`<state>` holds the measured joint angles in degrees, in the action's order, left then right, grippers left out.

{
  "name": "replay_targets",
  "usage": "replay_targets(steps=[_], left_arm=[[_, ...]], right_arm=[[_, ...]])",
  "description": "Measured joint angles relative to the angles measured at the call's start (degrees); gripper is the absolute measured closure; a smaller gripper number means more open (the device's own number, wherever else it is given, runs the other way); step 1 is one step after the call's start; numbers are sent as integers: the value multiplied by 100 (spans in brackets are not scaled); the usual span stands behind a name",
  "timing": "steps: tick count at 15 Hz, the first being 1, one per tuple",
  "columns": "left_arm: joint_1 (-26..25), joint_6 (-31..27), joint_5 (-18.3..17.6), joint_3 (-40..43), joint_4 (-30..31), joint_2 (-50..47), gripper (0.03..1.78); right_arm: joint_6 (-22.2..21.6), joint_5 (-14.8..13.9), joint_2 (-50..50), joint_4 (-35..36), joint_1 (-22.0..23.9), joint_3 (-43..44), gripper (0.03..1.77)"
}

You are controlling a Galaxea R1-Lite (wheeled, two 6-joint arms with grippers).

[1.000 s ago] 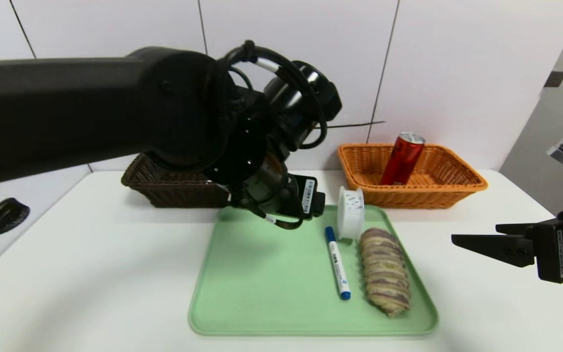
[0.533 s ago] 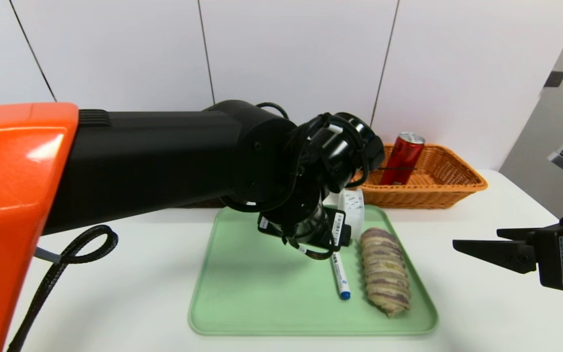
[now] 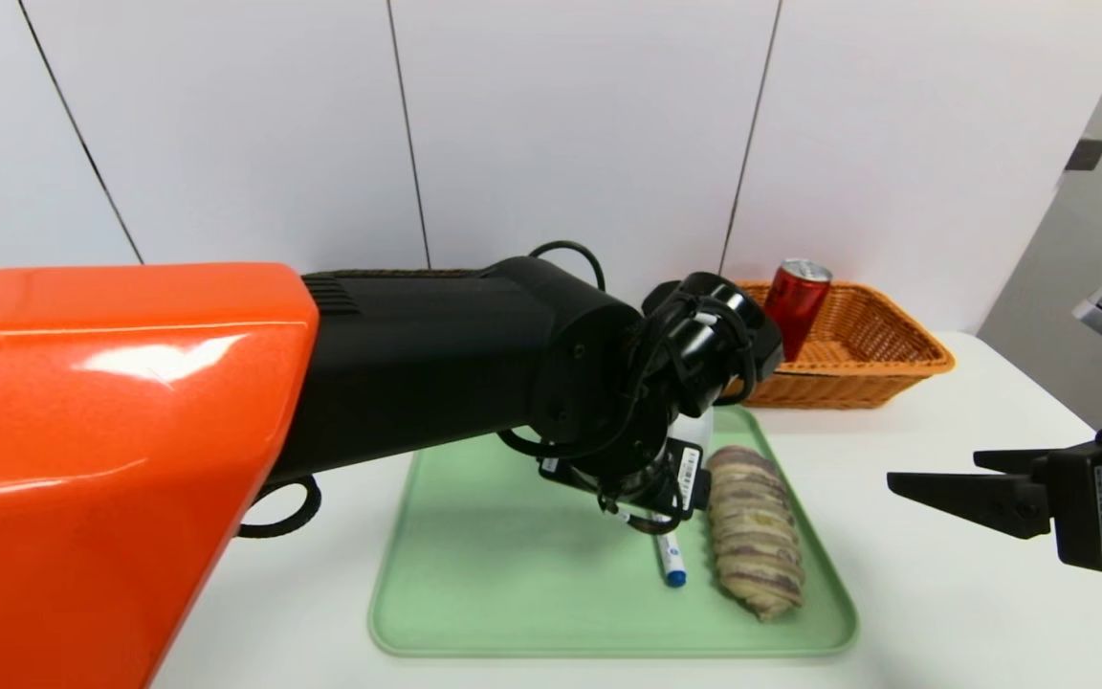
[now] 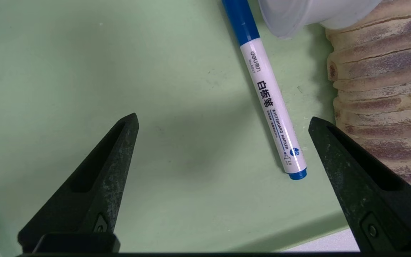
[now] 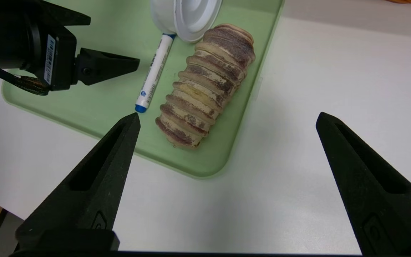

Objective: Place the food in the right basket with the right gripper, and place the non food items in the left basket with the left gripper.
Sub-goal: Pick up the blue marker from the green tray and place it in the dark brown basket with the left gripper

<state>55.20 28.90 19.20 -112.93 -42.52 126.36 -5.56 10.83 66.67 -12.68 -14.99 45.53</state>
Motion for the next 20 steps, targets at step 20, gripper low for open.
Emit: replay_targets(steps=[20], left_arm=[[-11, -46, 0, -5, 573, 691, 12]], right_arm=[[5, 0, -38, 1, 33, -50, 10]])
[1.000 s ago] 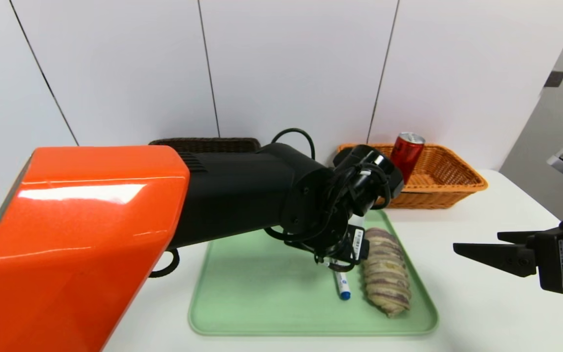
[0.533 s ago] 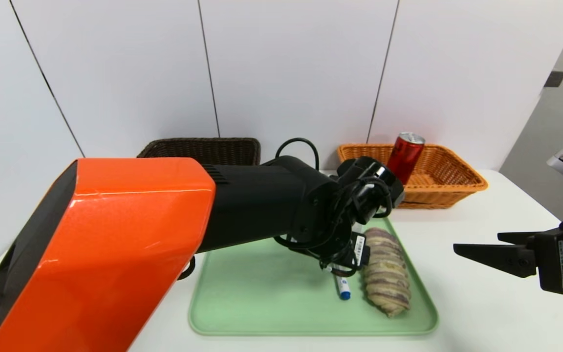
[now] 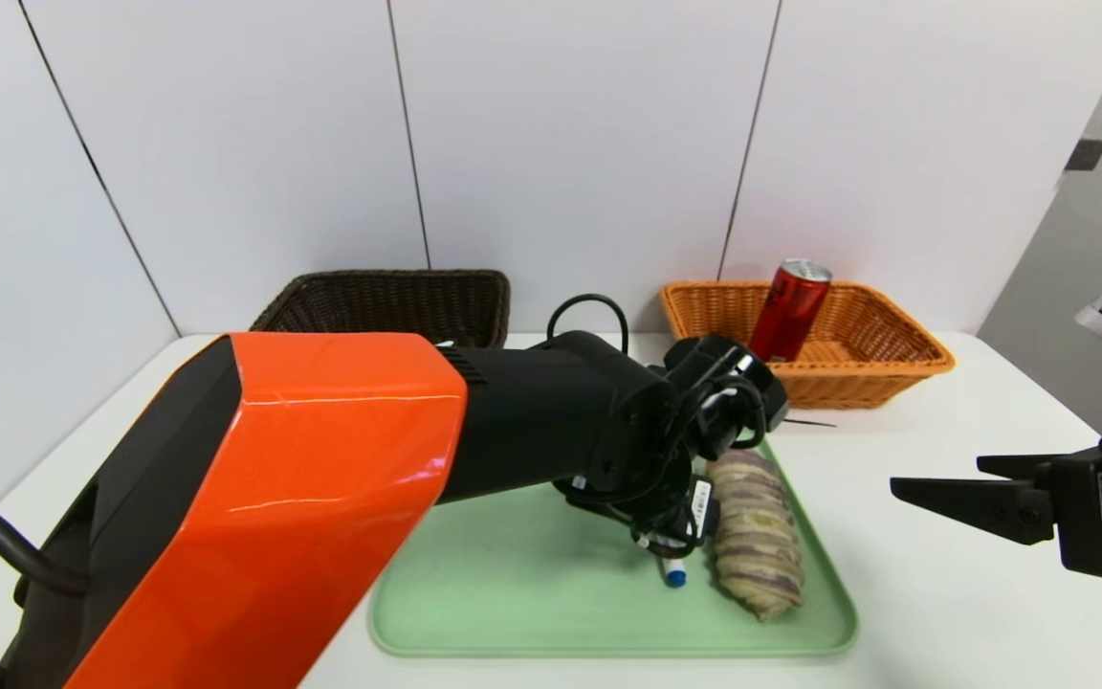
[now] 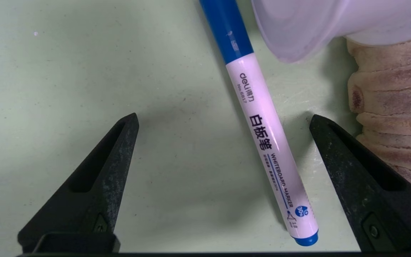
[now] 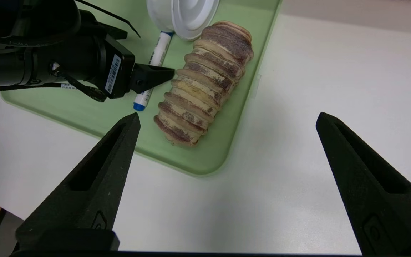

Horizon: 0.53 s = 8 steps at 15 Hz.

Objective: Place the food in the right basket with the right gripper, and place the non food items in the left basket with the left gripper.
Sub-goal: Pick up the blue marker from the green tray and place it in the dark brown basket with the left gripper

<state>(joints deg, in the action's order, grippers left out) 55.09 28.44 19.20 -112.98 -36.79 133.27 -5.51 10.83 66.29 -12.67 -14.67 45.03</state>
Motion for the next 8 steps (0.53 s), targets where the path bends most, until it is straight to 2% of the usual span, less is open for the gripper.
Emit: replay_targets(steps=[1, 4, 8], left_arm=[[1, 0, 1, 0, 2, 11, 12], [4, 9, 4, 0, 6, 48, 61], [4, 5, 4, 5, -2, 61, 100]], right_arm=[[0, 0, -1, 2, 0, 2, 10], [2, 2, -1, 2, 1, 4, 10], [0, 0, -1, 5, 0, 15, 10]])
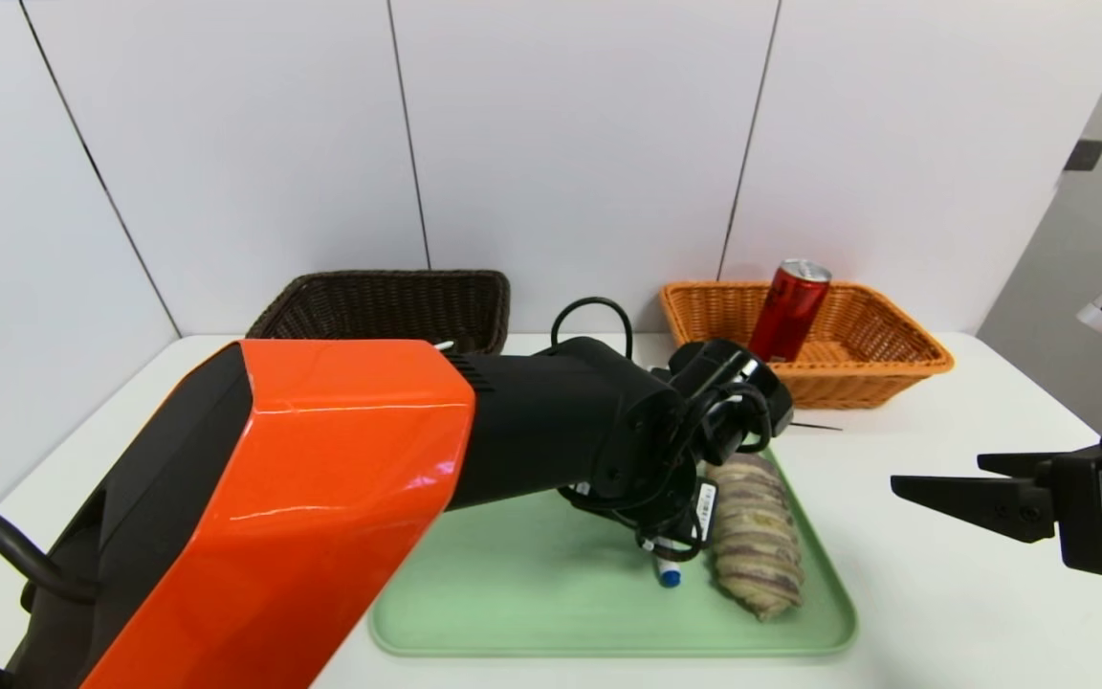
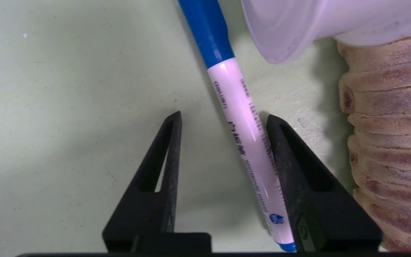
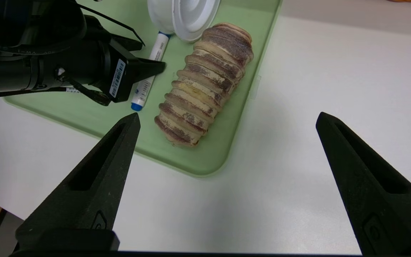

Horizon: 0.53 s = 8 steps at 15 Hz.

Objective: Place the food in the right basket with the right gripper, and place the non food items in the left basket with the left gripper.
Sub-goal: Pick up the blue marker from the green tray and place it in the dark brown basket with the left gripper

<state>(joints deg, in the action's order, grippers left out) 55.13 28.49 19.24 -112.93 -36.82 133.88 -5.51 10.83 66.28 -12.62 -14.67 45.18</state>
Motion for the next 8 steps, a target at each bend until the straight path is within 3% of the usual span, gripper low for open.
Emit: replay_targets(steps=[1, 2, 3, 8], left_arm=[[-4, 6, 0, 0, -1, 0, 113], [-6, 11, 2, 0, -11, 2, 150], [-15, 12, 5, 0, -17, 0, 163], [-161, 39, 250, 6, -78, -4, 163]], right_arm=[[2, 0, 0, 2, 0, 0, 10], [0, 0, 0, 2, 1, 0, 10], [0, 0, -2, 0, 1, 0, 10], [2, 0, -21, -2, 1, -11, 10]])
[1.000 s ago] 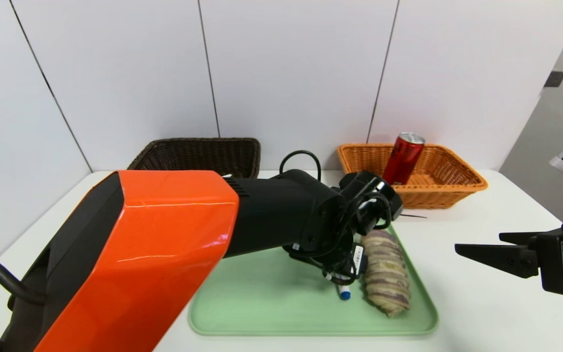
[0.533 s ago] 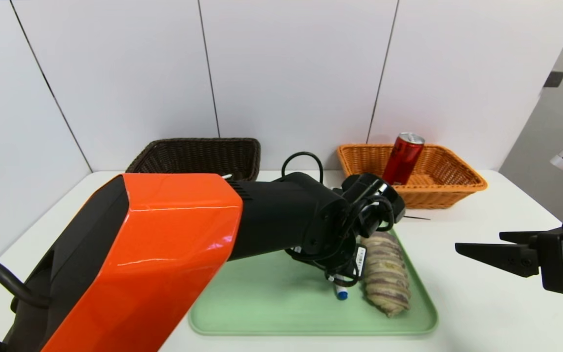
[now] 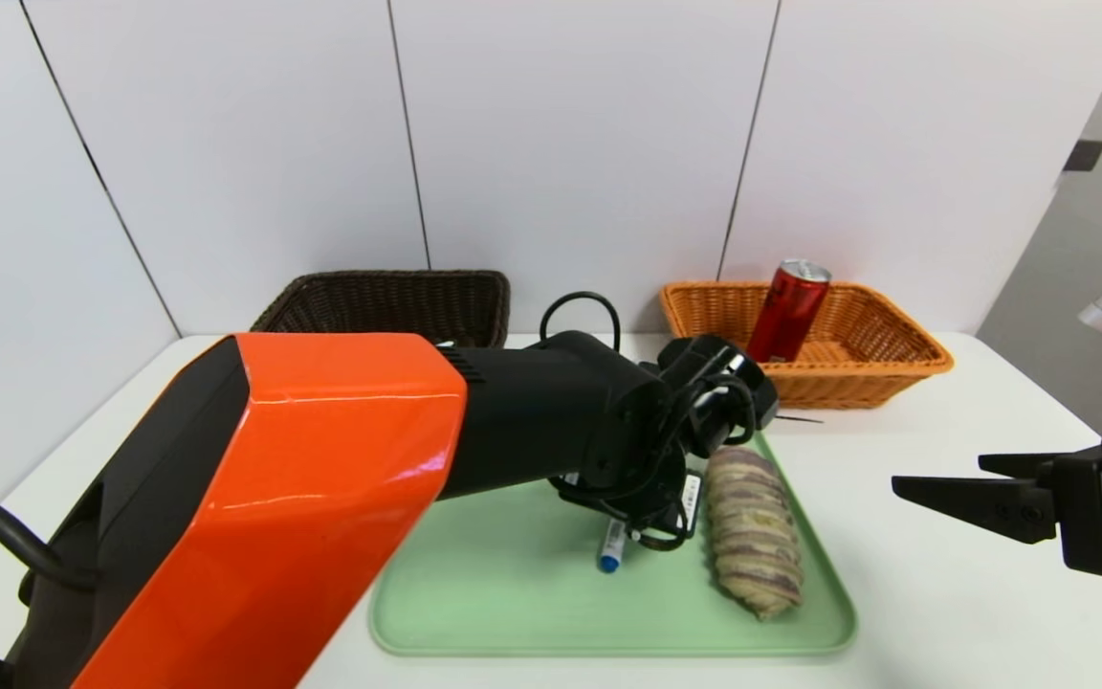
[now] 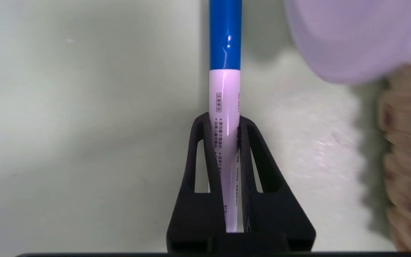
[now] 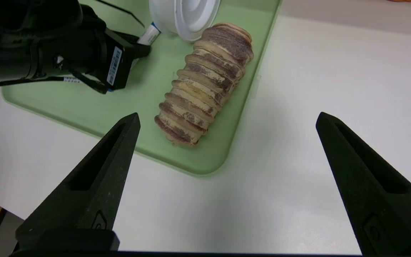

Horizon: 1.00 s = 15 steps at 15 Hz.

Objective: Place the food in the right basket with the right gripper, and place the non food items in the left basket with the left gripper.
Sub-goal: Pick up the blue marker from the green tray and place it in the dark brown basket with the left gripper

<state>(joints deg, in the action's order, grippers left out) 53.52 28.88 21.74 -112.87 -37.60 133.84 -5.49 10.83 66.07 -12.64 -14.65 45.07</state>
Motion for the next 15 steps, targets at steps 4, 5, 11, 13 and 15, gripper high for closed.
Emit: replay_targets(steps=[4, 5, 11, 13, 15], left_arm=[[-390, 11, 196, 35, -157, -178, 163], [-507, -7, 205, 35, -195, -286, 163], [-962, -450, 205, 37, -532, -1476, 163], [-1008, -714, 168, 35, -619, -1874, 163], [-1056, -1073, 100, 33, -647, -2230, 163]], right_arm=[[-2, 0, -6, 5, -1, 11, 10], [-2, 0, -9, 2, -4, 24, 10], [15, 0, -69, 7, -6, 110, 10], [17, 9, -83, 5, -1, 112, 10], [20, 6, -83, 5, -1, 104, 10]])
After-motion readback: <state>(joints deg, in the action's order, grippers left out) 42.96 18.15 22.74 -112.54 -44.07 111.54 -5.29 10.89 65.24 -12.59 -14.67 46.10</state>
